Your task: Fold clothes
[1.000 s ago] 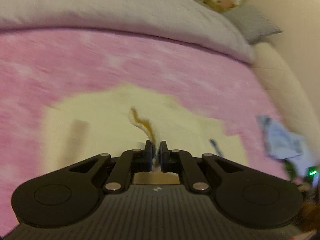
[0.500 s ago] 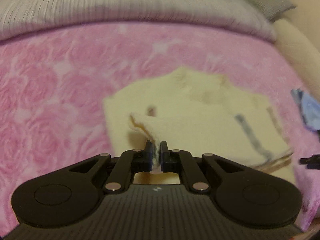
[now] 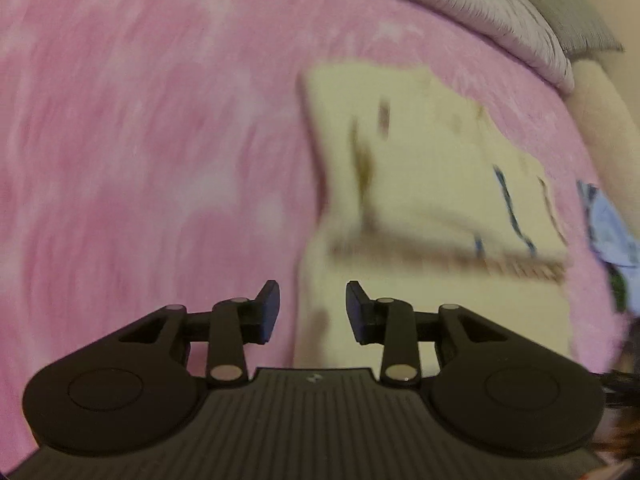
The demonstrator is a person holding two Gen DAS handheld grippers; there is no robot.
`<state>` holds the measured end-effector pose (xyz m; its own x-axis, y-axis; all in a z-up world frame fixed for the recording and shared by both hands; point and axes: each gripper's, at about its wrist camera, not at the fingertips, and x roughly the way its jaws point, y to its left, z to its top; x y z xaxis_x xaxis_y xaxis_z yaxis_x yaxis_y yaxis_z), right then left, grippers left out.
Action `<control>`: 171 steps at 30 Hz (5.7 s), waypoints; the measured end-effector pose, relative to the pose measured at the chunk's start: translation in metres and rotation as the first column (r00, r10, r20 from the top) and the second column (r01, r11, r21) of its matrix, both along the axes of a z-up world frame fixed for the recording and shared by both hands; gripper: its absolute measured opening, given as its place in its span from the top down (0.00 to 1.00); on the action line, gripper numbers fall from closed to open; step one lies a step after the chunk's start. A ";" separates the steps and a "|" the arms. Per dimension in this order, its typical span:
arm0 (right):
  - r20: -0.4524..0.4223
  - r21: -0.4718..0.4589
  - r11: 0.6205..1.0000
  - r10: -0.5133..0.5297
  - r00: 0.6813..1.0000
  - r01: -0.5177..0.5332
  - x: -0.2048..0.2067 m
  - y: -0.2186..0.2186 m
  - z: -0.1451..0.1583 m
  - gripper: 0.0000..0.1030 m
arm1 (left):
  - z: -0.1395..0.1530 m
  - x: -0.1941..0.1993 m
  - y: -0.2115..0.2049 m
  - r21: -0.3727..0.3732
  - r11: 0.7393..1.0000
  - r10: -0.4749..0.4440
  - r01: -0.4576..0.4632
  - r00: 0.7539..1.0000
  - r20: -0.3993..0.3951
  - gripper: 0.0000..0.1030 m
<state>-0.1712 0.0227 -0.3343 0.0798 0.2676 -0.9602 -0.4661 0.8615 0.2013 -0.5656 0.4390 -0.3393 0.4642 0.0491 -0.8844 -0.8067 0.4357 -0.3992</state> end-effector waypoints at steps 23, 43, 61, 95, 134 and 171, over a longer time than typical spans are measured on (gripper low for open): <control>-0.208 0.156 0.928 0.365 0.907 -0.338 -0.030 -0.072 -0.030 0.77 | -0.021 -0.097 -0.186 -0.083 0.970 0.230 -0.228 0.973 0.010 0.94; -0.110 0.544 0.747 0.515 0.850 -0.383 -0.030 -0.119 -0.056 0.69 | -0.057 -0.132 -0.197 0.030 0.994 0.088 -0.105 0.932 0.353 0.87; -0.087 0.491 0.832 0.341 0.936 -0.258 -0.038 -0.155 -0.038 0.79 | -0.024 -0.135 -0.267 0.151 0.981 0.093 -0.123 0.976 0.195 0.91; 0.468 0.306 0.825 0.304 0.830 -0.474 -0.197 -0.218 0.079 0.14 | 0.089 -0.074 -0.448 0.595 0.804 0.006 0.014 0.999 -0.031 0.56; 0.635 -0.390 0.548 0.742 0.215 -0.740 -0.212 -0.162 -0.062 0.15 | -0.059 -0.078 -0.397 0.514 0.045 -0.295 0.857 0.503 -0.812 0.61; 0.669 -0.650 0.361 0.690 -0.278 -0.669 -0.185 -0.166 -0.027 1.00 | -0.032 -0.083 -0.366 0.714 0.106 -0.363 0.692 0.695 -0.620 0.93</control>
